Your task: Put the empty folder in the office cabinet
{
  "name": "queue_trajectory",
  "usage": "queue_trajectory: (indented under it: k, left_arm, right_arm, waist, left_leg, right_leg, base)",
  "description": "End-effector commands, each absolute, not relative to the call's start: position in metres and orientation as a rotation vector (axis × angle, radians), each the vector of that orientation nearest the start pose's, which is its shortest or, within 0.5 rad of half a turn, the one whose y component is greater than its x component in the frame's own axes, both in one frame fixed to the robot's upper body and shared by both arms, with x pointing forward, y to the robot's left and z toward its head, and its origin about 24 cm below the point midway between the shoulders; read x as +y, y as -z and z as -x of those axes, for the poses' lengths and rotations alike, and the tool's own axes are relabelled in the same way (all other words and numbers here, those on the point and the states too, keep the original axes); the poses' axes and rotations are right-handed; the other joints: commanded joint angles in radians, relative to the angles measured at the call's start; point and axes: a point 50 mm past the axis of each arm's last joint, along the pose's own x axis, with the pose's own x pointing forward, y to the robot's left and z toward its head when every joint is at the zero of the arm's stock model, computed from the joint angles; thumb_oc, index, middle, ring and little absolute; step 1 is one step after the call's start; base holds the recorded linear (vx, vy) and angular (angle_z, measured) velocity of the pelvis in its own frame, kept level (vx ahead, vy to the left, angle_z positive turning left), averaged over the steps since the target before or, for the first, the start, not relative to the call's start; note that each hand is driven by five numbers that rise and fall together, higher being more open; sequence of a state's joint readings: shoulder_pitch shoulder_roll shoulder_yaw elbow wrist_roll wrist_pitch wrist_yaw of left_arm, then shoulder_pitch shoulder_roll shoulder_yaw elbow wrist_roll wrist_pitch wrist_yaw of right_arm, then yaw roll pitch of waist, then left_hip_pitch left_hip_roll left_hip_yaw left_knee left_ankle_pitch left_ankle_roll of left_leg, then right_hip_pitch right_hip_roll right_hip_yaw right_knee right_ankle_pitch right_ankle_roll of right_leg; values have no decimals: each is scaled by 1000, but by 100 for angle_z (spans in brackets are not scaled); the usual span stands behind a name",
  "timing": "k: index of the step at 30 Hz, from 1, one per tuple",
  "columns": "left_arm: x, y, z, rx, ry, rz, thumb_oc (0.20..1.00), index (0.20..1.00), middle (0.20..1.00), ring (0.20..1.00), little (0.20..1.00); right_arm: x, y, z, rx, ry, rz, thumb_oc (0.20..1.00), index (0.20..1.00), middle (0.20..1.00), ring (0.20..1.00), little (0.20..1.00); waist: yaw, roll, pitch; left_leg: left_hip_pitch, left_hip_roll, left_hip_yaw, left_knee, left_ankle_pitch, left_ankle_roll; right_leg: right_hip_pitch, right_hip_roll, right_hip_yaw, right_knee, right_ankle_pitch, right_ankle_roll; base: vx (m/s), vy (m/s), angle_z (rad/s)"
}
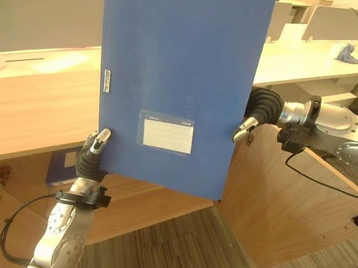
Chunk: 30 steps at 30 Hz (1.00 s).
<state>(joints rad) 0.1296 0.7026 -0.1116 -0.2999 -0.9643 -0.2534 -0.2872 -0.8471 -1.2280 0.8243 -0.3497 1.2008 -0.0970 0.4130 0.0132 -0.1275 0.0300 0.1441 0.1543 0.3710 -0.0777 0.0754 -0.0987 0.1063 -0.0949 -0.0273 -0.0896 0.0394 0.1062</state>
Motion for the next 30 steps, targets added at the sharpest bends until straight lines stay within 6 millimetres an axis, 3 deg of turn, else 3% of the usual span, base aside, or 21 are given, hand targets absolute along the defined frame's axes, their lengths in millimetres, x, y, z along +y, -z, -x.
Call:
queue_trajectory:
  k: [1, 6, 18, 26, 27, 28, 29, 30]
  left_arm:
    - [210, -156, -215, -449, 536, 208, 200, 200, 200, 200, 200]
    - [215, -153, -215, -434, 517, 182, 200, 200, 200, 200, 200]
    - [228, -146, -216, -395, 392, 21, 200, 200, 200, 200, 200]
    - [230, -140, -215, -354, 355, -67, 200, 200, 200, 200, 200]
    - [231, -138, -214, -340, 351, -77, 200, 200, 200, 200, 200]
    - [231, -138, -214, -340, 351, -77, 200, 200, 200, 200, 200]
    - [230, -136, -214, -334, 351, -80, 200, 200, 200, 200, 200]
    - [229, -134, -214, -322, 347, -87, 200, 200, 200, 200, 200]
  right_arm:
    - [-132, -255, -254, -291, -1181, 199, 1000, 1000, 1000, 1000, 1000]
    - [-133, -257, -254, -302, -1170, 195, 1000, 1000, 1000, 1000, 1000]
    - [-98, -254, -268, -360, -1174, 64, 1000, 1000, 1000, 1000, 1000]
    - [-91, -240, -300, -390, -974, 26, 1000, 1000, 1000, 1000, 1000]
    - [-91, -238, -304, -403, -943, 24, 633, 633, 633, 633, 633]
    - [-91, -238, -304, -403, -943, 24, 633, 633, 633, 633, 633]
    - [-91, -233, -308, -397, -912, 11, 200, 200, 200, 200, 200]
    - [-88, -225, -313, -413, -856, 2, 200, 200, 200, 200, 200]
  waist:
    - [13, 16, -42]
    - [13, 17, -43]
    - [31, 25, -36]
    - [55, 34, -23]
    - [59, 37, -21]
    - [59, 37, -21]
    - [62, 40, -19]
    - [68, 48, -13]
  left_leg:
    - [-38, 44, -69, -10, 0, -53]
    - [-40, 44, -68, -10, 1, -54]
    - [-39, 47, -69, -10, 0, -52]
    - [-44, 48, -83, -10, -1, -47]
    - [-44, 48, -85, -10, -2, -46]
    - [-44, 48, -85, -10, -2, -46]
    - [-45, 48, -87, -10, -2, -45]
    - [-46, 48, -92, -10, -3, -43]
  right_leg:
    - [7, -59, -25, 2, 21, 70]
    - [6, -60, -25, 2, 23, 71]
    - [10, -62, -30, 2, 23, 66]
    - [14, -61, -44, 2, 19, 61]
    - [15, -60, -45, 2, 18, 60]
    - [15, -60, -45, 2, 18, 60]
    - [16, -60, -45, 2, 18, 59]
    - [17, -61, -46, 2, 18, 57]
  base:
    - [0, 0, 0]
    - [0, 0, -1]
    - [1, 0, -1]
    - [9, -6, 4]
    - [13, -10, 5]
    - [14, -10, 5]
    - [11, -16, 5]
    - [20, -18, 9]
